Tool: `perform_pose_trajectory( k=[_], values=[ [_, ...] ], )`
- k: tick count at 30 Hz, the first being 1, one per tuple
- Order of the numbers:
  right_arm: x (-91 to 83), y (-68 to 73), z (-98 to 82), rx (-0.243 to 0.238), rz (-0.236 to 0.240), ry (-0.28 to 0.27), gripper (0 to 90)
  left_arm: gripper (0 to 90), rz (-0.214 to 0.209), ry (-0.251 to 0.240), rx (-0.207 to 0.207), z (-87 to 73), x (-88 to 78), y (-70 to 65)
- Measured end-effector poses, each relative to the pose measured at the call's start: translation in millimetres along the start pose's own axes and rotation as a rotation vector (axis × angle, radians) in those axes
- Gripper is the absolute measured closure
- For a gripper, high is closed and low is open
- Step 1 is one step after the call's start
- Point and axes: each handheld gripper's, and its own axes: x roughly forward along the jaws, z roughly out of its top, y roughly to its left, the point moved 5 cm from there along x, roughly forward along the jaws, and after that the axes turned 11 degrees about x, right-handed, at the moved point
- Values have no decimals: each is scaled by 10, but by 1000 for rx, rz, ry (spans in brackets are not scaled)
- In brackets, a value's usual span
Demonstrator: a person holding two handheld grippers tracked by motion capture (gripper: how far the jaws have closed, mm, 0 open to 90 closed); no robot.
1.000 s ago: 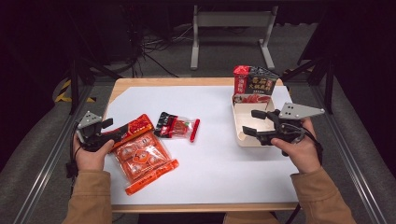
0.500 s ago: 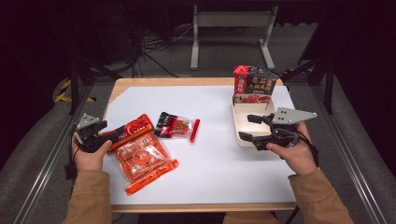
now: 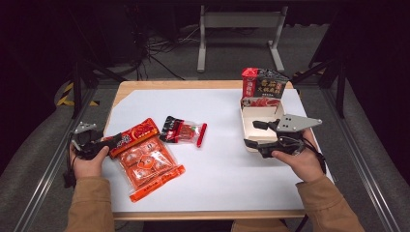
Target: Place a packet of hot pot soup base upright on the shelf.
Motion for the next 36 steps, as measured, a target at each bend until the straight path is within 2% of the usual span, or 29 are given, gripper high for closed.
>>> perform_pose_trajectory(
  k=[4,9,13,15,17,26,28,34,36],
  values=[
    [9,14,1,-10,-1,1,307,221,2,36,-24,-60,47,33],
    [4,34,9,-17,3,-3,306,211,-23,91,-56,-135,102,60],
    [4,38,9,-19,3,-3,306,210,-26,116,-80,-173,128,72],
    [4,39,9,-19,3,-3,305,206,-13,138,-101,-195,133,84],
    [4,40,10,-20,4,-3,305,209,-15,134,-121,-205,137,87],
    [16,51,3,-23,5,3,305,270,-66,163,-88,-208,178,-1],
    [32,62,-5,-30,0,11,304,313,-80,149,-68,-186,165,-30],
    [60,80,-16,-38,0,21,304,370,-124,135,-67,-180,166,-62],
    [61,79,-18,-37,0,21,303,424,-134,132,-60,-179,161,-66]
  ],
)
